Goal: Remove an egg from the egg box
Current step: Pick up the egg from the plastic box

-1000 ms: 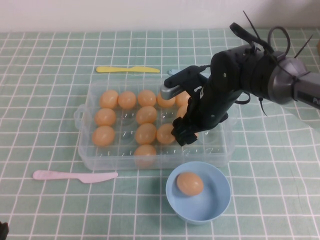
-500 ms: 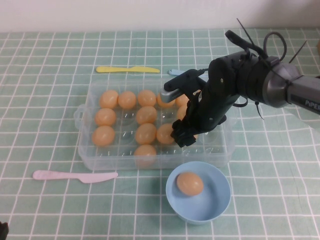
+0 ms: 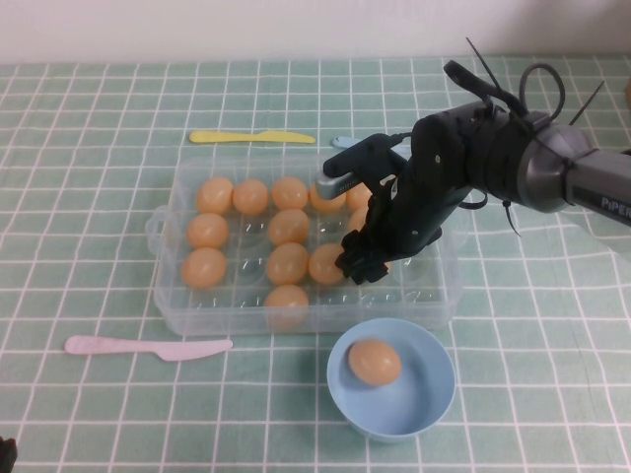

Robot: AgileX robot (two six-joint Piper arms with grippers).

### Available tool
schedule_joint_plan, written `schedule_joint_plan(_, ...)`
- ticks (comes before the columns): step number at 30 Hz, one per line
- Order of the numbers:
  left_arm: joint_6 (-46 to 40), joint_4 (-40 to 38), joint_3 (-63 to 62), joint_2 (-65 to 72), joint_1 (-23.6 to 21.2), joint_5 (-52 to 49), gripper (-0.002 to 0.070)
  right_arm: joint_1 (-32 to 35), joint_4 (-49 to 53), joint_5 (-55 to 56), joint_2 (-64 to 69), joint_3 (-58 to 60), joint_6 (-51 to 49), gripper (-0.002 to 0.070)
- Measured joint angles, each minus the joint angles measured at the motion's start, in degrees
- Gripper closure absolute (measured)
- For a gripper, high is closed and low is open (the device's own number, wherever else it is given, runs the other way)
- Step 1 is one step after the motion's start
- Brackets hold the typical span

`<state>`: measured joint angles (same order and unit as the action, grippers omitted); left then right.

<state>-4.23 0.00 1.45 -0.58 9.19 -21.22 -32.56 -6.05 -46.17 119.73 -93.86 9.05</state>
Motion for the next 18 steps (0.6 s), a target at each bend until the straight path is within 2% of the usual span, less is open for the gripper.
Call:
schedule_joint_plan(6, 0.00, 0.00, 0.00, 0.00, 0.00, 0.00, 0.0680, 0.00, 0.00, 0.00, 0.16, 0.00, 0.00, 0.0282)
schedule_joint_plan(18, 0.00, 0.00, 0.00, 0.00, 0.00, 0.00, 0.0680, 0.09, 0.00, -5.50, -4.64, 0.00, -0.50, 0.0288)
